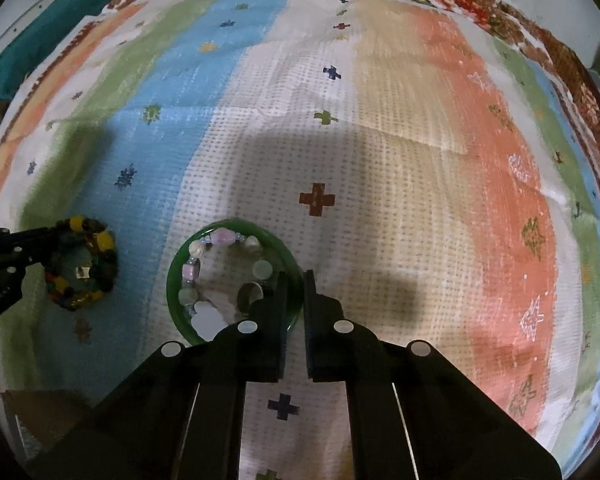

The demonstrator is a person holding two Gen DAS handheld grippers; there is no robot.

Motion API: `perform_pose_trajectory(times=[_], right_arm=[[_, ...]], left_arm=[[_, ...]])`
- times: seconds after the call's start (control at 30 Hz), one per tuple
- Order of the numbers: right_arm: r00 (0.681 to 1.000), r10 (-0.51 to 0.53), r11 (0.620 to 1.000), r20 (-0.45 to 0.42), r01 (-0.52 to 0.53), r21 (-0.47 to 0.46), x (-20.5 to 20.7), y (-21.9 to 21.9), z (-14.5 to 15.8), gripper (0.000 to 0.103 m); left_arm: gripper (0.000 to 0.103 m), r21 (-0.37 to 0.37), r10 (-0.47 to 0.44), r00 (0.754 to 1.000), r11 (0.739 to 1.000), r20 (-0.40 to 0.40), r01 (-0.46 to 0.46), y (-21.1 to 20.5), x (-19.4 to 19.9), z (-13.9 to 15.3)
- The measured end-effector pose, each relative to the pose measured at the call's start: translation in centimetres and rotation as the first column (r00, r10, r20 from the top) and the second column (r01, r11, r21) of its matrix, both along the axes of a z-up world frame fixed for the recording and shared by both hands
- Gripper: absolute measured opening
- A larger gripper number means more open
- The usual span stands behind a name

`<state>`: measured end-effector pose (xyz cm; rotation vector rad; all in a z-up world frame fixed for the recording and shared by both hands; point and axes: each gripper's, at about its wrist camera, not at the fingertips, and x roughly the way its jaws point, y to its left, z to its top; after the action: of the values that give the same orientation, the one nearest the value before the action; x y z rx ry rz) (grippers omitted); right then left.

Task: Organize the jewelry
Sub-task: 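Grasp the green bangle rim with the right tool while the left grasps the yellow-black bracelet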

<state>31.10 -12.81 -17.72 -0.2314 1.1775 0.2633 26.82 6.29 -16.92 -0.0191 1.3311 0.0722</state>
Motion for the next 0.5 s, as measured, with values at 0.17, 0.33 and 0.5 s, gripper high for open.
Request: perform_pose_trajectory(times=[0.17,0.33,0.5], right_arm=[[1.0,0.0,0.999,0.01,0.0,0.032,-0.3,-0.1,1.0,0.008],[1.0,0.007,0.998,0.024,-0.008,0.055,-0.8,0.0,2.1,0.008],[0.999,0.013,0.996,0.035,-0.016,0.086,-1.4,0.1,3.2,0.008]], left_arm=[[0.011,-0.026,-0.013,0.999,1.0,0.041,0.014,-1.1,0.0,2.0],[0.011,-0.049,-0.034,0.996,0.998,0.079,0.038,-1.9,-0.7,4.0],[0.011,-0.081,-0.042,0.992,0.995,0.12,0.052,-1.7,-0.9,5.8]])
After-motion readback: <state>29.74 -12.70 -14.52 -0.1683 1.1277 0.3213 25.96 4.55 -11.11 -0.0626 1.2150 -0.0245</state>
